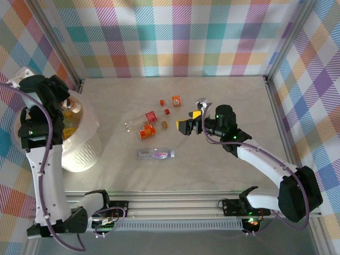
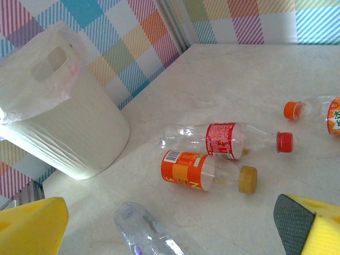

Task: Put the plastic bottles in the bin

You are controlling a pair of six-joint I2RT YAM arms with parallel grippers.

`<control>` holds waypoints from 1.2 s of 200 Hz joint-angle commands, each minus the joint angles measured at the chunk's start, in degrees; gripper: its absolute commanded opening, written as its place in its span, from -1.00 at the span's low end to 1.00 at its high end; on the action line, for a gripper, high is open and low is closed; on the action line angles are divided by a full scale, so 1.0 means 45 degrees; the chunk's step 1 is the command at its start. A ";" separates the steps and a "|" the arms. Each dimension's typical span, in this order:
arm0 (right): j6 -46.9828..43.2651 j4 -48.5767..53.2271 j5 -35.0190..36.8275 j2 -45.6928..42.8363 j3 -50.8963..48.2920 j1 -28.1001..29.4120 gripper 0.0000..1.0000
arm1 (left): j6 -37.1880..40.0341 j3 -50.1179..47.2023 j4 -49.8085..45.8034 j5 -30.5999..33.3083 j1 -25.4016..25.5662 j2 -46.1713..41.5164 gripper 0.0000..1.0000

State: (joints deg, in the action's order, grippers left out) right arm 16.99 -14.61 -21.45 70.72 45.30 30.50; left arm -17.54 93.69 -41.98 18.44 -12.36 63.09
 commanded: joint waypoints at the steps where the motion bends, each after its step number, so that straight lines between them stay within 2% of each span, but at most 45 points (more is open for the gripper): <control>1: -0.0414 -0.0513 0.0163 -0.0011 0.0032 0.0036 0.99 | -0.0727 0.0056 -0.0334 -0.2302 -0.2073 0.0418 0.13; 31: -0.0544 -0.0463 0.0058 0.0027 0.0139 0.0038 0.99 | -0.1247 0.0013 -0.0217 -0.4506 -0.4022 0.1284 0.11; 68: -0.0554 -0.0516 -0.0086 0.0181 0.0234 0.0038 0.99 | -0.1730 -0.0189 -0.0170 -0.6289 -0.5284 0.2203 0.12; 134: -0.0554 -0.0548 -0.0476 0.0330 0.0346 0.0038 0.99 | -0.1783 -0.0349 -0.0154 -0.5988 -0.5574 0.3510 0.22; 156: -0.0673 -0.0588 -0.0490 0.0224 0.0260 0.0037 0.99 | -0.2036 -0.0486 -0.0338 -0.5892 -0.5574 0.3663 0.54; 176: -0.0819 -0.0745 -0.0255 0.0029 0.0051 0.0037 0.99 | -0.2217 -0.0493 -0.0469 -0.5904 -0.5574 0.3633 0.72; 214: -0.1100 -0.1301 0.0382 -0.0224 -0.0380 0.0038 0.99 | -0.2319 -0.0272 -0.1346 -0.5066 -0.5576 0.3165 0.92; 240: -0.1138 -0.1684 0.0896 -0.0344 -0.0753 0.0038 0.99 | -0.2608 -0.0078 -0.1980 -0.5189 -0.5555 0.2726 0.98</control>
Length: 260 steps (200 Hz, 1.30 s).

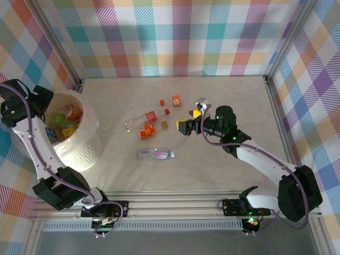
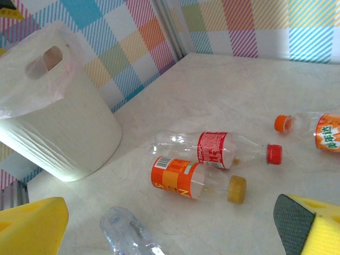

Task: Put the plastic bottles in the bin

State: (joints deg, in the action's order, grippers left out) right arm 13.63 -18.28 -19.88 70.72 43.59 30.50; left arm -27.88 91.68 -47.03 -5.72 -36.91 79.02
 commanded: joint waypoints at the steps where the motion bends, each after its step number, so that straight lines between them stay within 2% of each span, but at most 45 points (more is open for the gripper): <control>1: -0.0410 -0.0873 0.0568 -0.0344 -0.0382 0.0038 0.99 | -0.0310 0.0369 -0.0878 0.0177 -0.0091 -0.0829 0.98; 24: -0.0697 -0.0884 0.0804 -0.0325 -0.0380 0.0038 0.99 | -0.0446 0.0214 -0.1044 0.0211 0.0148 -0.1448 1.00; 54: -0.0831 -0.0666 0.0896 -0.0286 -0.0339 0.0038 0.99 | -0.0442 0.0408 -0.1210 0.0309 0.1523 -0.2186 1.00; 71: -0.0717 -0.0394 0.0990 -0.0209 -0.0349 0.0038 0.99 | -0.0428 0.0417 -0.1047 0.0336 0.3016 -0.2570 1.00; 124: -0.0475 0.0293 0.1360 -0.0163 -0.0565 0.0038 0.99 | -0.0331 0.0190 0.0235 0.0323 0.8810 -0.2444 1.00; 148: -0.0279 0.0863 0.1547 -0.0054 -0.0522 0.0038 0.99 | -0.0346 -0.0204 0.1254 0.0095 1.0724 -0.2036 1.00; 173: 0.0320 0.1083 0.2397 0.0296 -0.0499 0.0038 0.99 | -0.0221 -0.0422 0.1929 -0.0211 1.2344 -0.1576 1.00; 205: 0.1113 0.1315 0.2931 0.1323 -0.0030 0.0038 0.99 | -0.0507 -0.1406 0.2974 -0.0743 1.3340 -0.1428 1.00; 238: 0.2664 0.2365 0.3141 0.2843 0.1210 0.0038 0.99 | -0.0669 -0.2206 0.3372 -0.1137 1.3475 -0.1362 1.00; 260: 0.3206 0.3836 0.3011 0.4332 0.2763 0.0058 0.99 | -0.0645 -0.2594 0.3423 -0.1263 1.3474 -0.1412 1.00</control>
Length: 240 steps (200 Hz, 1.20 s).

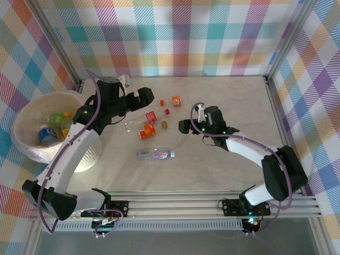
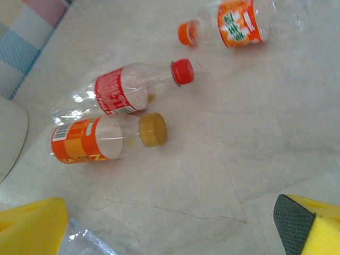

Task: Put the plastic bottles in the bin

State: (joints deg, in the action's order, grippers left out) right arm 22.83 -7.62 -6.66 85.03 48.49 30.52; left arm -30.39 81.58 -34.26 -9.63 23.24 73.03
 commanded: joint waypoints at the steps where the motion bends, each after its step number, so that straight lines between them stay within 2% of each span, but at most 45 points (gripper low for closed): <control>1: 0.1189 0.1550 0.0073 0.1225 0.1739 0.0053 0.99 | -0.0075 -0.0363 0.0594 -0.0406 0.0108 -0.0089 1.00; 29: 0.2285 0.2663 0.0485 0.2958 0.3558 0.0073 0.99 | 0.0006 -0.0804 0.0552 -0.0459 0.0107 -0.0250 1.00; 45: 0.2824 0.2957 0.1471 0.3779 0.4456 0.0073 0.99 | 0.0106 -0.1013 0.0458 -0.0346 0.0103 -0.0400 1.00; 60: 0.2481 0.3860 0.2637 0.4630 0.5873 0.0044 0.99 | 0.0184 -0.1232 0.0412 -0.0307 0.0098 -0.0534 1.00; 69: 0.1242 0.3811 0.2343 0.5144 0.6691 -0.0014 0.99 | 0.0239 -0.1315 0.0372 -0.0301 0.0106 -0.0629 1.00; 97: -0.4925 0.4099 0.0717 0.6347 0.8645 -0.0299 0.99 | 0.0602 -0.1500 -0.0008 0.0032 0.0103 -0.1017 1.00; 116: -0.8941 0.5271 -0.0607 0.7153 0.9995 -0.0680 0.99 | 0.0886 -0.1675 -0.0124 0.0286 0.0108 -0.1299 1.00; 135: -1.1951 0.6518 -0.1539 0.8064 1.1361 -0.1021 0.99 | 0.0991 -0.1915 -0.0043 0.0420 0.0108 -0.1507 1.00; 152: -1.3708 0.7926 -0.2157 0.9112 1.3074 -0.1373 0.98 | 0.0991 -0.2093 0.0100 0.0462 0.0107 -0.1600 1.00; 175: -1.5672 0.9038 -0.2101 1.0448 1.5097 -0.1634 0.94 | 0.0992 -0.2250 0.0165 0.0605 0.0107 -0.1631 1.00; 212: -1.8310 0.9169 -0.1526 1.1883 1.6675 -0.1734 0.92 | 0.1123 -0.2177 0.0062 0.0704 0.0105 -0.1456 1.00; 240: -1.9516 0.8374 -0.0817 1.2648 1.6959 -0.1740 0.93 | 0.1127 -0.2172 0.0106 0.0676 0.0091 -0.1306 1.00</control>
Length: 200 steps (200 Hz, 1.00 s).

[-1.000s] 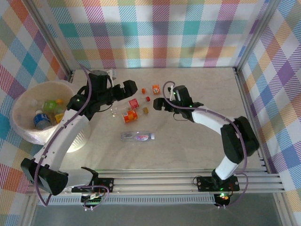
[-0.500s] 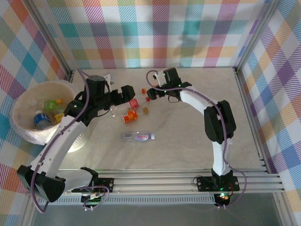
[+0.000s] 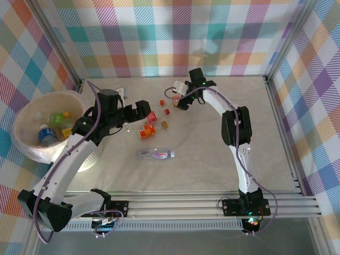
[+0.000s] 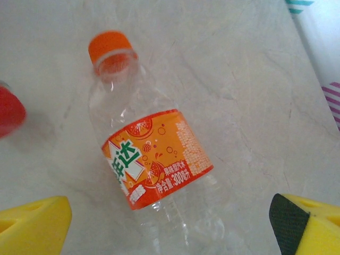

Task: Put the plastic bottles in the bin

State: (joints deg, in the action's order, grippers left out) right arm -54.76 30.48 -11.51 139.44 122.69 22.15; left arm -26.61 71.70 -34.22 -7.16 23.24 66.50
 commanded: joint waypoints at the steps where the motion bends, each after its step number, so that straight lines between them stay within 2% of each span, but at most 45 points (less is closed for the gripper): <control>1: -0.2288 -0.0122 0.0267 0.0578 0.0469 0.0119 0.93 | 0.0278 0.0023 0.0110 0.0126 0.0090 0.0155 1.00; 48: -0.3103 0.0089 -0.0311 0.1455 0.1319 0.0118 0.86 | 0.0235 0.0057 0.0299 -0.0042 0.0091 0.0530 1.00; 99: -0.2607 0.0270 -0.0304 0.1554 0.1221 0.0099 0.65 | 0.0281 0.0054 0.0387 -0.0343 0.0100 0.0757 1.00; 113: -0.2211 0.0235 -0.0305 0.1378 0.1075 0.0119 0.51 | 0.0254 0.0034 0.0414 -0.0382 0.0097 0.0788 1.00; 146: -0.1513 -0.0772 -0.0466 0.0222 -0.0632 0.0116 0.23 | 0.0206 -0.0115 0.0569 -0.0517 0.0102 0.0743 1.00; 183: -0.0051 -0.2322 -0.0362 -0.1790 -0.3379 0.0116 0.12 | 0.0135 -0.0306 0.0699 -0.0777 0.0107 0.0708 1.00; 200: 0.1522 -0.3469 -0.0208 -0.3130 -0.5102 0.0109 0.06 | 0.0061 -0.0384 0.0832 -0.0980 0.0103 0.0673 1.00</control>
State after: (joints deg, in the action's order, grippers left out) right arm -57.69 22.41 -11.40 134.50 107.00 22.22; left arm -26.13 71.13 -32.58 -9.61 23.24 69.91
